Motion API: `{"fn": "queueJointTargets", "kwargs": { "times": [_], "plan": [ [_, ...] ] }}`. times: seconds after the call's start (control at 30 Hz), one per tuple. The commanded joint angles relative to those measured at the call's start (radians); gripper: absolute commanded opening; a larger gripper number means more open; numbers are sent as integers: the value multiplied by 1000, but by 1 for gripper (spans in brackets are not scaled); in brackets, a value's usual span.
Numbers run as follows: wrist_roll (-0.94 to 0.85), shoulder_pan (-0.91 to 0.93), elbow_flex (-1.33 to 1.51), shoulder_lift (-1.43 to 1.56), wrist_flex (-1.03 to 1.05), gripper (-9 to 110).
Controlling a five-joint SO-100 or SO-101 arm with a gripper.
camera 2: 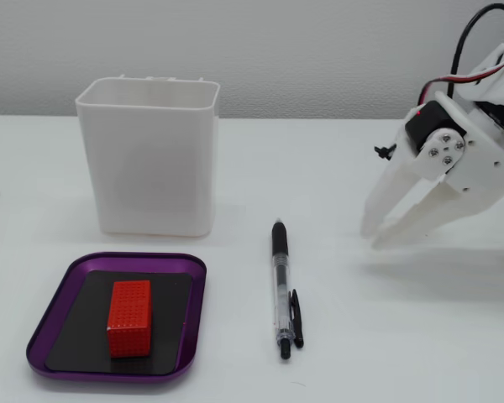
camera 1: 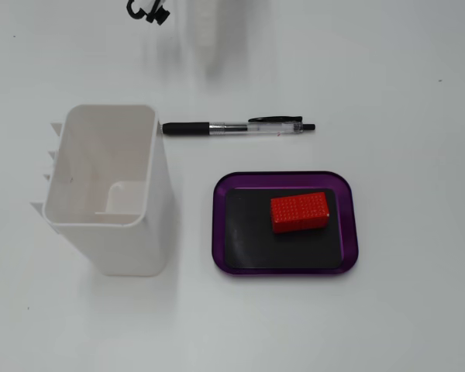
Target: Pick up the pen and put it in the pen holder.
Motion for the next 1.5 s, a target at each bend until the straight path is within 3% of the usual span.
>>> {"fn": "queueJointTargets", "kwargs": {
  "times": [0.0,0.2,0.43,0.63,0.8,0.93,1.1,1.47],
  "plan": [
    [-40,2,-71,41,-81,1],
    [-3,2,-275,-121,-55,8],
    [81,-6,-680,-687,126,14],
    [173,-155,-1066,-1178,342,14],
    [225,-225,-1258,-1456,367,22],
    [238,-232,-1325,-1598,354,26],
    [256,-233,-1313,-1690,179,26],
    [265,-222,-1187,-1741,11,26]
  ]
}}
